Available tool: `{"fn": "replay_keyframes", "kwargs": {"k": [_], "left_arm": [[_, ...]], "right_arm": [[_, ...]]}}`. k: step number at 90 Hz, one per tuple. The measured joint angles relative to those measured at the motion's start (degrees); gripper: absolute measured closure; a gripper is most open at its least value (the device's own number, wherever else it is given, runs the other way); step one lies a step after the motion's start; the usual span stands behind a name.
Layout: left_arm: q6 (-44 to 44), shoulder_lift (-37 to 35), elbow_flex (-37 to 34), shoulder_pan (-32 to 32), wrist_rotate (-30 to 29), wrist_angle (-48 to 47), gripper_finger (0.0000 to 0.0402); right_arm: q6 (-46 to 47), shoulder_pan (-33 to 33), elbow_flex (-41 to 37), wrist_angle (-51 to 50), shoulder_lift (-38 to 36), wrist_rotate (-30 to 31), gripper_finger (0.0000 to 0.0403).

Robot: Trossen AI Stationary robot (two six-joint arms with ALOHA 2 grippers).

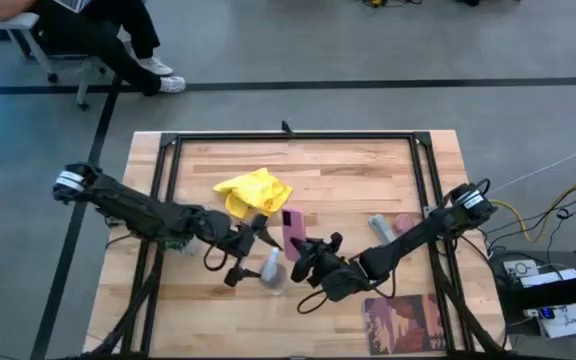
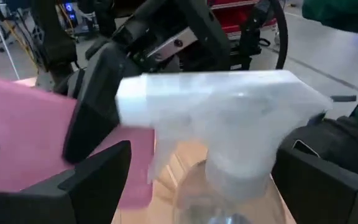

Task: Apply microfiber cloth
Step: Spray the front and back of the cellphone using the spray bottle

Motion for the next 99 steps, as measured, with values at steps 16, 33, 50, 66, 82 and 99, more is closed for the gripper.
{"fn": "replay_keyframes", "kwargs": {"k": [16, 33, 50, 66, 82, 99], "left_arm": [[2.07, 1.13, 1.51, 0.0, -0.02, -2.3, 0.0047], [0.41, -0.21, 1.49, -0.06, -0.22, -5.19, 0.0047], [-1.29, -1.58, 1.44, -0.11, -0.35, -6.96, 0.0047], [-1.38, -1.44, 1.42, -0.11, -0.35, -7.03, 0.0047], [-2.06, -1.4, 1.42, -0.11, -0.31, -7.39, 0.0052], [-2.71, -1.43, 1.42, -0.13, -0.23, -7.57, 0.0079]], "right_arm": [[-0.09, 0.19, 0.0, -0.02, 0.0, 0.24, 0.04], [-1.99, 0.22, 0.0, 0.29, 0.0, 0.22, 0.04], [-6.53, -0.27, 0.0, 1.28, 0.0, -0.38, 0.04], [-11.41, -1.29, 1.34, 2.14, 0.0, -0.47, 0.04], [-13.29, -2.11, 3.7, 1.91, 0.0, -0.68, 0.04], [-13.98, -2.32, 3.97, 1.68, 0.0, -0.68, 0.04]]}}
